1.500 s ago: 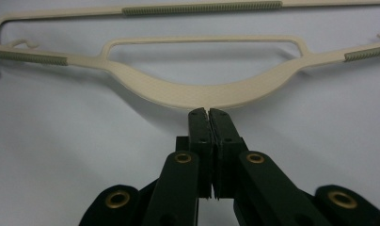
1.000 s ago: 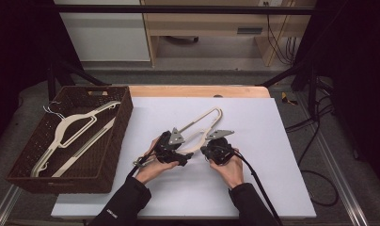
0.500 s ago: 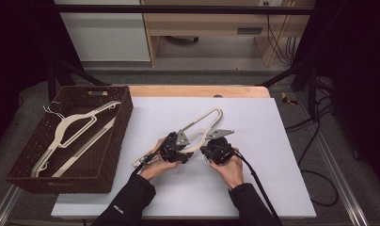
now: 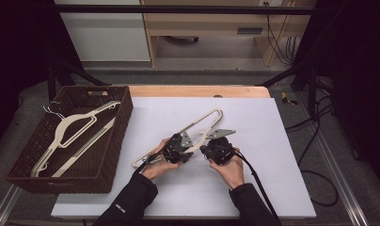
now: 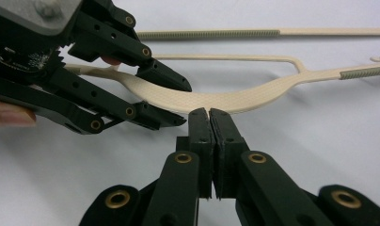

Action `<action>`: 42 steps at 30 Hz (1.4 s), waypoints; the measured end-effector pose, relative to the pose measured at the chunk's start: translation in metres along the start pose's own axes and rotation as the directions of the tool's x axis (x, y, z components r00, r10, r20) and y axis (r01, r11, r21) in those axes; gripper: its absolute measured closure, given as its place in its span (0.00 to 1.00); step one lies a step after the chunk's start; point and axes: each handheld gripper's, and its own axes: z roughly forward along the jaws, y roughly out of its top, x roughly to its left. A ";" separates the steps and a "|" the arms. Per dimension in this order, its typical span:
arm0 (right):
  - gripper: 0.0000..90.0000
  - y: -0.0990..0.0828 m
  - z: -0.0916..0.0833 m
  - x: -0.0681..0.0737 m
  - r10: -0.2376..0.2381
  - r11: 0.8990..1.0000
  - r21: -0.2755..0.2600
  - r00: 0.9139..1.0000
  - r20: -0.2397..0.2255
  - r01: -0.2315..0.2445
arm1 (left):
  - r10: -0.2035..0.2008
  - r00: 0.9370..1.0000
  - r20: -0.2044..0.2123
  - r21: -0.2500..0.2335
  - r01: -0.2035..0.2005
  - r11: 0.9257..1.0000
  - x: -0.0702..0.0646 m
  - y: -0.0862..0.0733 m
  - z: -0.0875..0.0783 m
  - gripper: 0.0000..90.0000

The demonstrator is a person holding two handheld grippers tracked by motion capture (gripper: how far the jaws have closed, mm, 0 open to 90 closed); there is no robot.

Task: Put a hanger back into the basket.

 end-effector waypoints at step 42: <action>0.13 -0.060 -0.093 -0.073 0.139 0.952 -0.285 0.987 0.080 -0.111 | -0.163 0.968 -0.193 -0.106 0.145 0.984 0.062 -0.009 -0.075 0.95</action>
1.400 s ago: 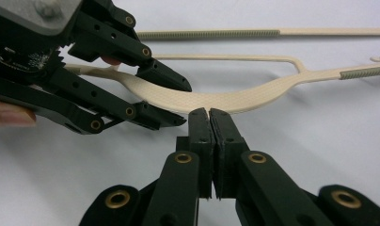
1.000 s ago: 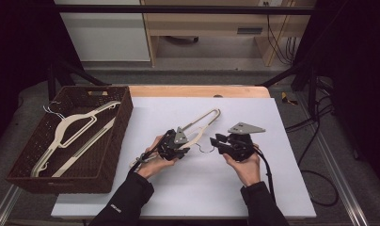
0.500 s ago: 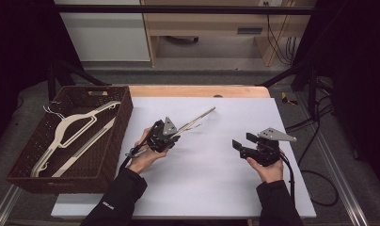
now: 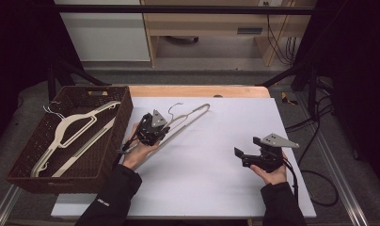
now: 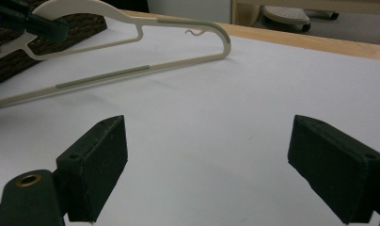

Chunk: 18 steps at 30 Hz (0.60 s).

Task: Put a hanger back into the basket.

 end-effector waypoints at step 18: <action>0.11 -0.006 -0.016 -0.006 0.011 0.999 -0.031 1.000 0.005 -0.011 | -0.115 0.990 0.088 -0.168 0.128 0.977 0.010 0.004 -0.070 0.95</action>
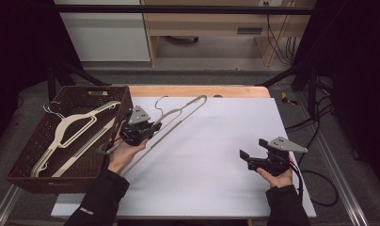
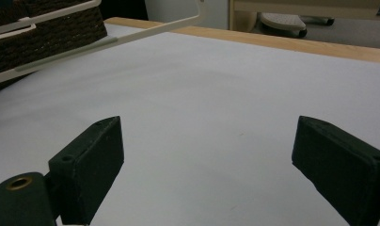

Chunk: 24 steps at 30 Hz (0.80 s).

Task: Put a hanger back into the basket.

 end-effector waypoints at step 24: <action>0.07 -0.003 -0.015 -0.004 0.004 0.999 -0.034 1.000 0.015 -0.003 | -0.002 0.997 0.072 -0.128 0.011 0.992 0.021 0.028 -0.090 0.95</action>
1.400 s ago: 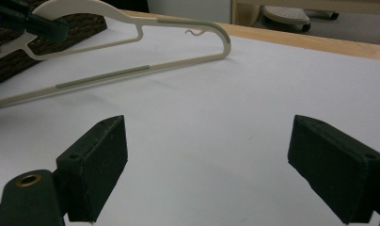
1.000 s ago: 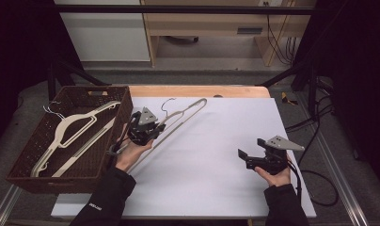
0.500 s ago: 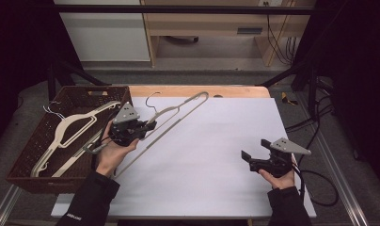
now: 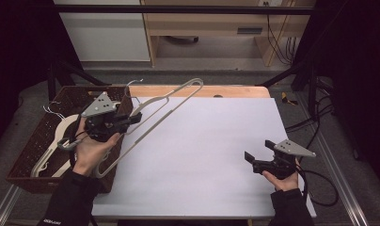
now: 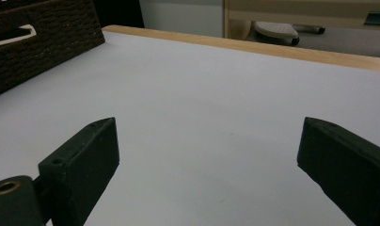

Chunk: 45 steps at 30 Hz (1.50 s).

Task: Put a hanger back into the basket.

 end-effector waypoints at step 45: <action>0.05 -0.002 0.000 -0.002 -0.003 1.000 0.014 1.000 0.006 0.003 | -0.044 0.984 -0.175 0.105 0.063 0.993 0.129 -0.035 -0.102 0.95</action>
